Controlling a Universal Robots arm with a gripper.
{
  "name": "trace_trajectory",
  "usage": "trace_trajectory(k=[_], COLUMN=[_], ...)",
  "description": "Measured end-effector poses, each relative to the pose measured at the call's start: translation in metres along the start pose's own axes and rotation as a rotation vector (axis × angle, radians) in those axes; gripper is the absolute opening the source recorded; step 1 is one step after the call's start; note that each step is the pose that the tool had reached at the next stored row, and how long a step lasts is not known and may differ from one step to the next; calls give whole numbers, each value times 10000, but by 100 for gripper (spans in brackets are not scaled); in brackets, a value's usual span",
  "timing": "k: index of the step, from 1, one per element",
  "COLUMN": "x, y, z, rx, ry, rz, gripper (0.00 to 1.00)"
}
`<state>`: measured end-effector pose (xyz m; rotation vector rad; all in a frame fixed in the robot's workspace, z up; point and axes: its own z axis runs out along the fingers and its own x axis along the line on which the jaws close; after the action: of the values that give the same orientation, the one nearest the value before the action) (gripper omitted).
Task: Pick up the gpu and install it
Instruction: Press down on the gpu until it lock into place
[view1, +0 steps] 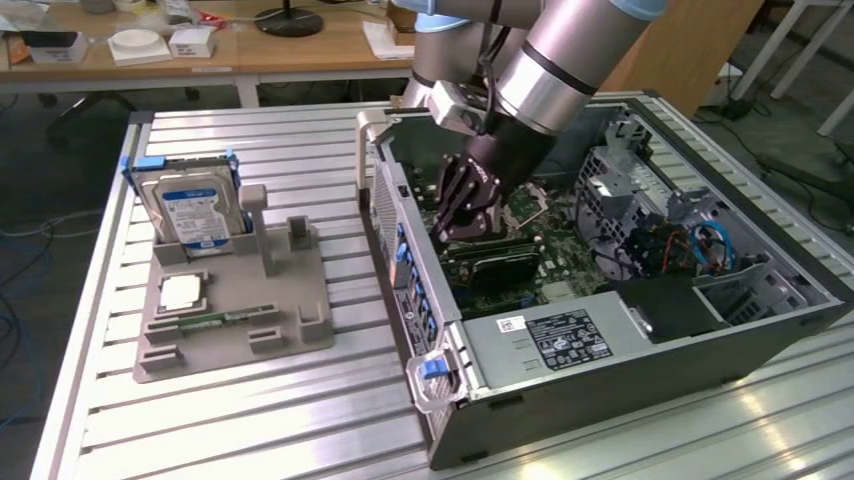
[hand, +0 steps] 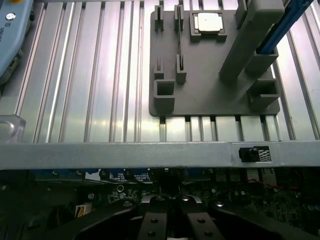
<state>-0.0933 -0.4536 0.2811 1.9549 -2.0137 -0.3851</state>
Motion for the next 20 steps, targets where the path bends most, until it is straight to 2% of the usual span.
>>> trace_trajectory(k=[8,12,16,17,18,20], x=[-1,2,2,1,0,0], y=[0,17,1,1,1,-1], z=[1,-67,-84,-84,-85,-82], rx=[-5,-7,-4,9,61,268], ry=[-4,-1,-4,-4,7,16], rz=[-1,0,-1,1,2,-5], gripper=[10,10,10,10,10,10])
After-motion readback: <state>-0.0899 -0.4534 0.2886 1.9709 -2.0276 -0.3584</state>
